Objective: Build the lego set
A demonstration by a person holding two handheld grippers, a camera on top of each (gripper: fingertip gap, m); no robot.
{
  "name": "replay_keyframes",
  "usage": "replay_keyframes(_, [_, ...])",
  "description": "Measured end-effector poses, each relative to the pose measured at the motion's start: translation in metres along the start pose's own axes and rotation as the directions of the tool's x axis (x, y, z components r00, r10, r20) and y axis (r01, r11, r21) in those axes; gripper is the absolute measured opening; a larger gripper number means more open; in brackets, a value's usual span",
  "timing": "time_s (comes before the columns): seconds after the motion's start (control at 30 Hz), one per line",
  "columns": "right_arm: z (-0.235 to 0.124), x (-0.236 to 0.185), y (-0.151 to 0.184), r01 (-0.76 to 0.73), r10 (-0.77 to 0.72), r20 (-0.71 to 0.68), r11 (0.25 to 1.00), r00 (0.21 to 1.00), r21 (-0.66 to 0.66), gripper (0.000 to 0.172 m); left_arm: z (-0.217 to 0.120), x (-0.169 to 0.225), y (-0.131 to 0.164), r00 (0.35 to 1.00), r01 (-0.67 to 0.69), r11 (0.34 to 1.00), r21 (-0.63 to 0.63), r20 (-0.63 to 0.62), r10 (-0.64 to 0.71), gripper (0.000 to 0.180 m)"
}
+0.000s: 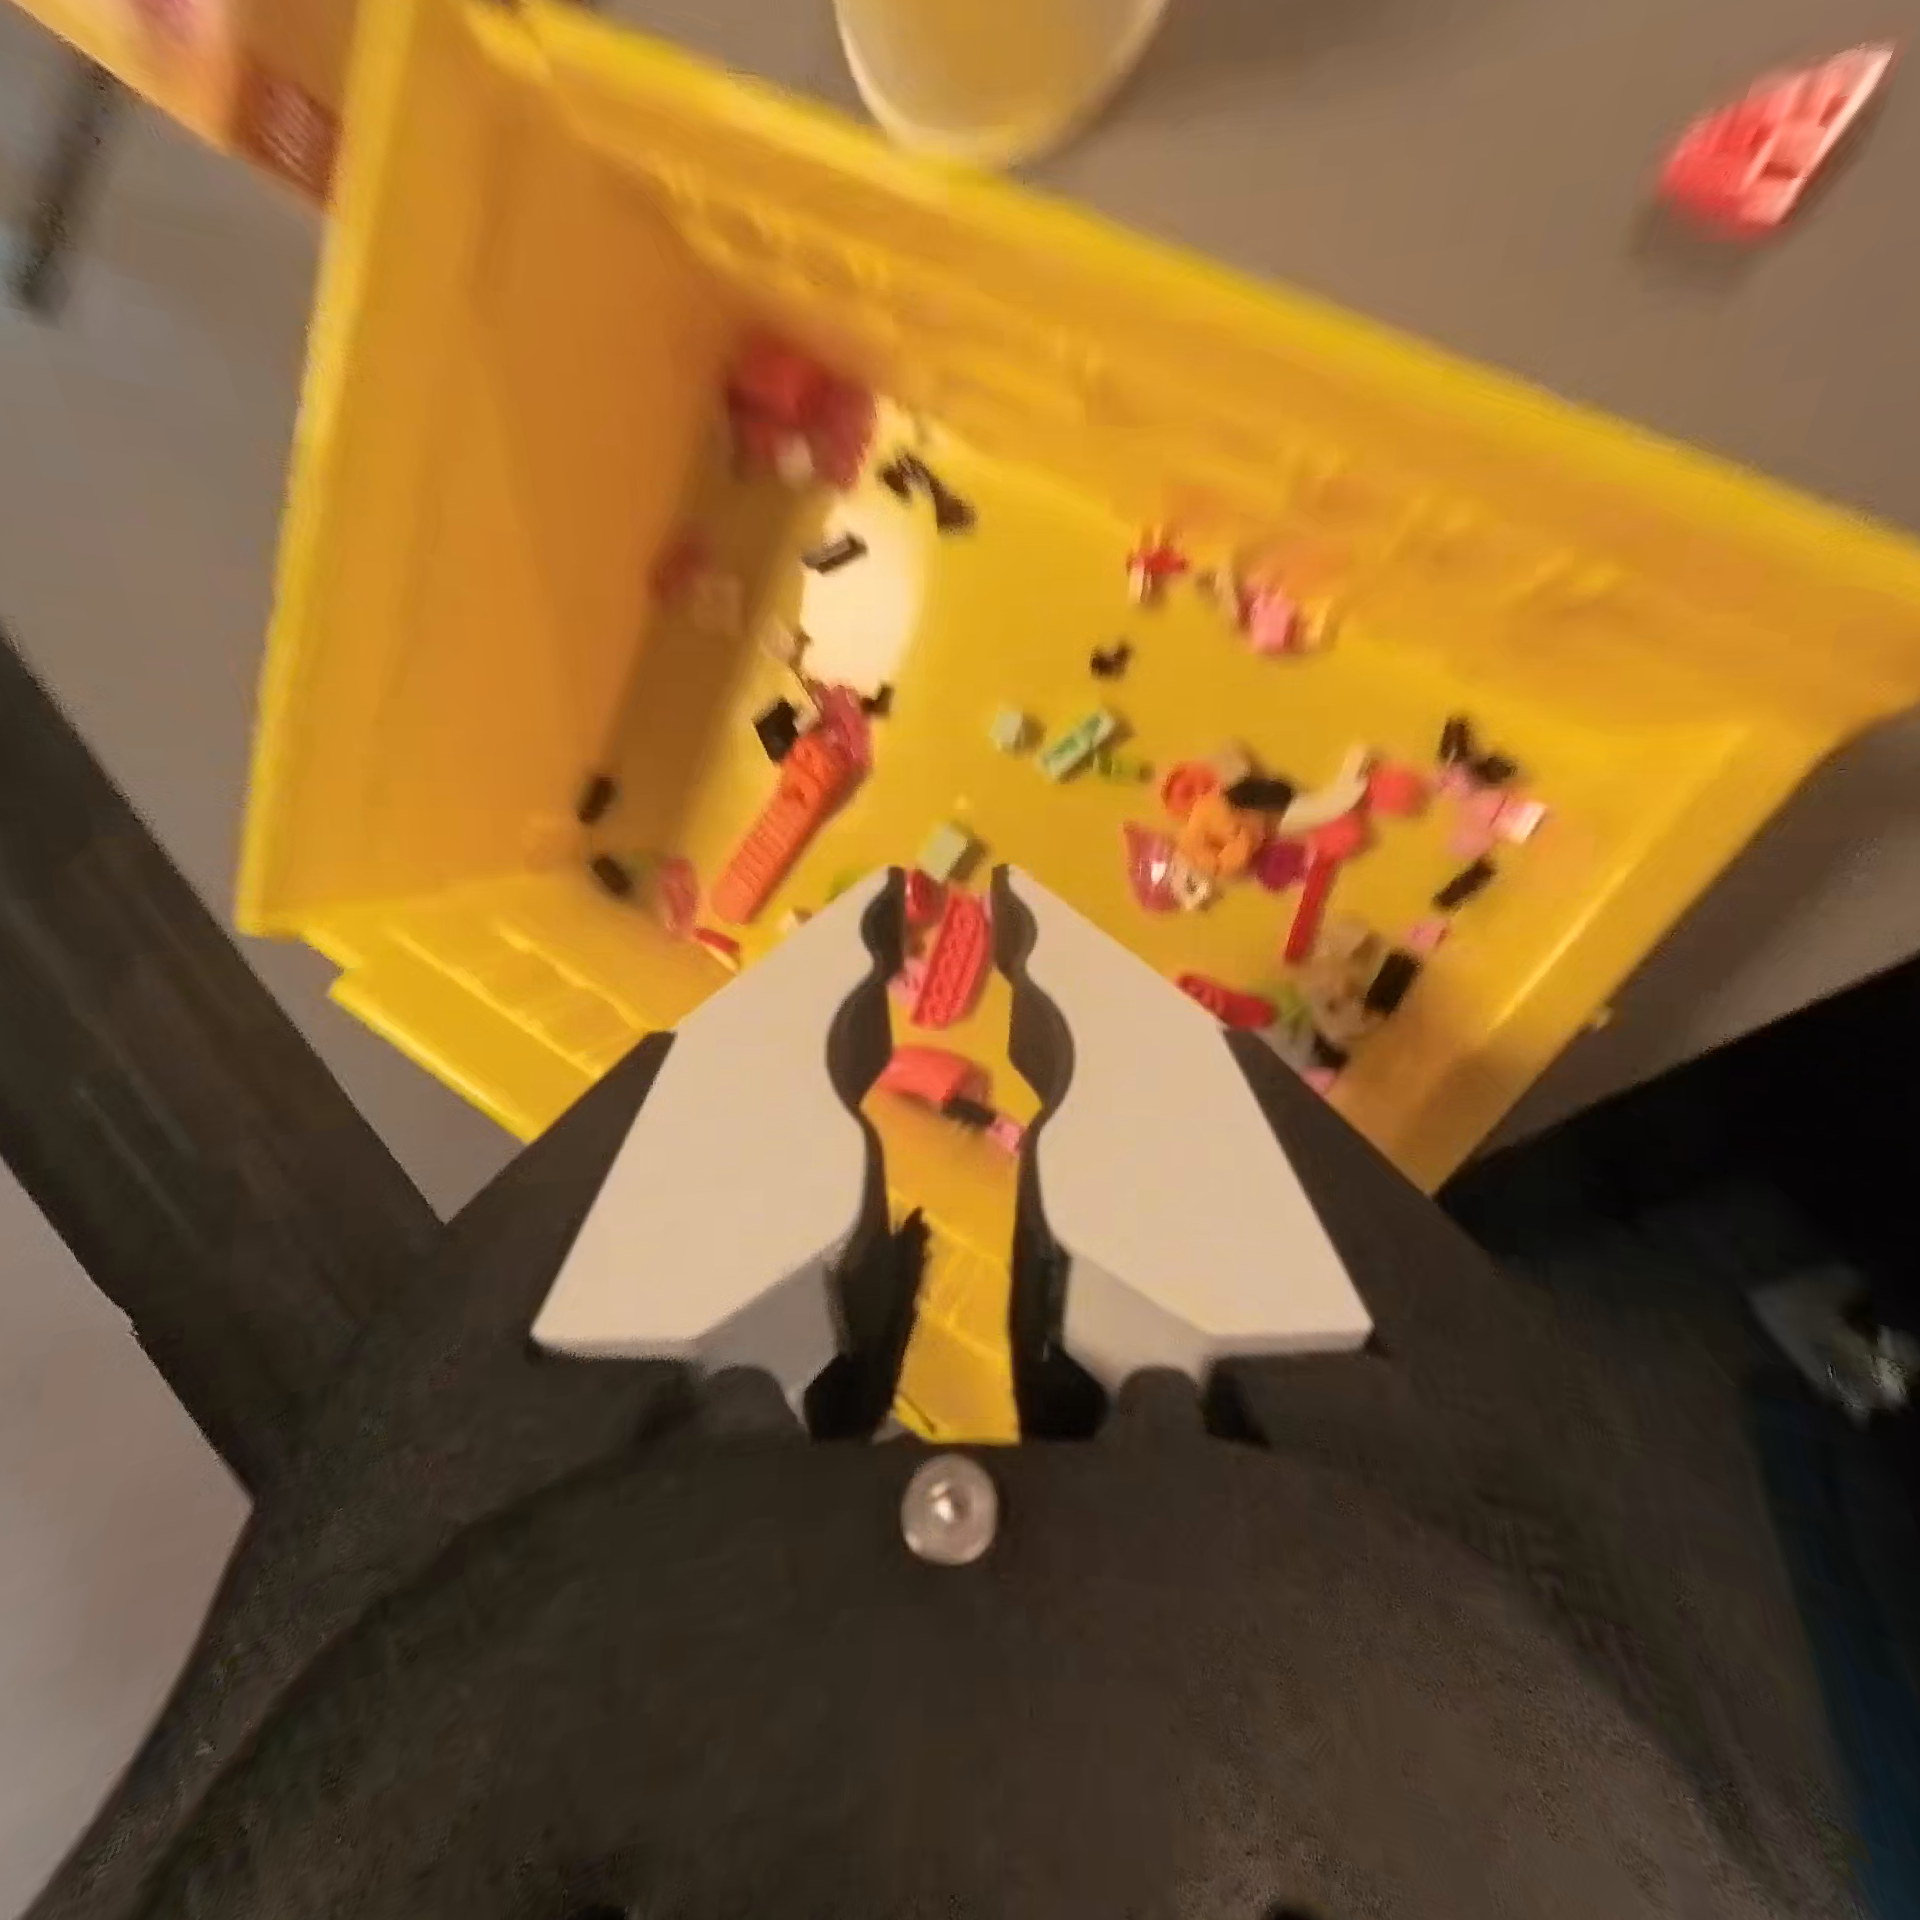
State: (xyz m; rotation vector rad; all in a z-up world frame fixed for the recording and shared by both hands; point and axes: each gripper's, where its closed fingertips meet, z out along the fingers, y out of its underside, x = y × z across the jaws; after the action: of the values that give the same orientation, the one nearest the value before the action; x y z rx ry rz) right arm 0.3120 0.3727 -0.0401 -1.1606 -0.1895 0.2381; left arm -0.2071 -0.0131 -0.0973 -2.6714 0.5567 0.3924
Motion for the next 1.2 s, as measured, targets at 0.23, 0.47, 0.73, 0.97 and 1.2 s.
replay_keyframes(0.23, [0.000,-0.003,0.000,0.006,-0.006,0.012,1.000,1.000,-0.002,0.005,0.050,0.005,0.040,0.977,0.023,0.955,-0.296,-0.194,-0.084,0.022])
replay_keyframes(0.47, [0.002,-0.004,0.003,-0.013,0.014,0.024,1.000,1.000,-0.012,0.005,0.078,-0.002,0.067,0.984,-0.035,0.909,-0.416,-0.172,-0.041,0.035])
replay_keyframes(0.73, [0.003,-0.008,0.005,-0.008,0.009,0.037,1.000,0.999,-0.022,0.005,0.079,0.007,0.064,0.961,-0.020,0.928,-0.373,-0.264,-0.085,0.015])
replay_keyframes(0.97, [0.002,-0.008,0.004,0.004,-0.003,0.032,1.000,0.999,-0.019,0.005,0.039,-0.035,0.028,0.996,-0.048,0.993,-0.109,0.071,0.056,0.015])
replay_keyframes(1.2, [0.004,-0.016,0.003,-0.004,0.005,0.055,1.000,0.998,-0.014,0.005,-0.088,0.051,-0.146,0.969,0.197,0.653,0.732,-0.245,-0.018,0.015])
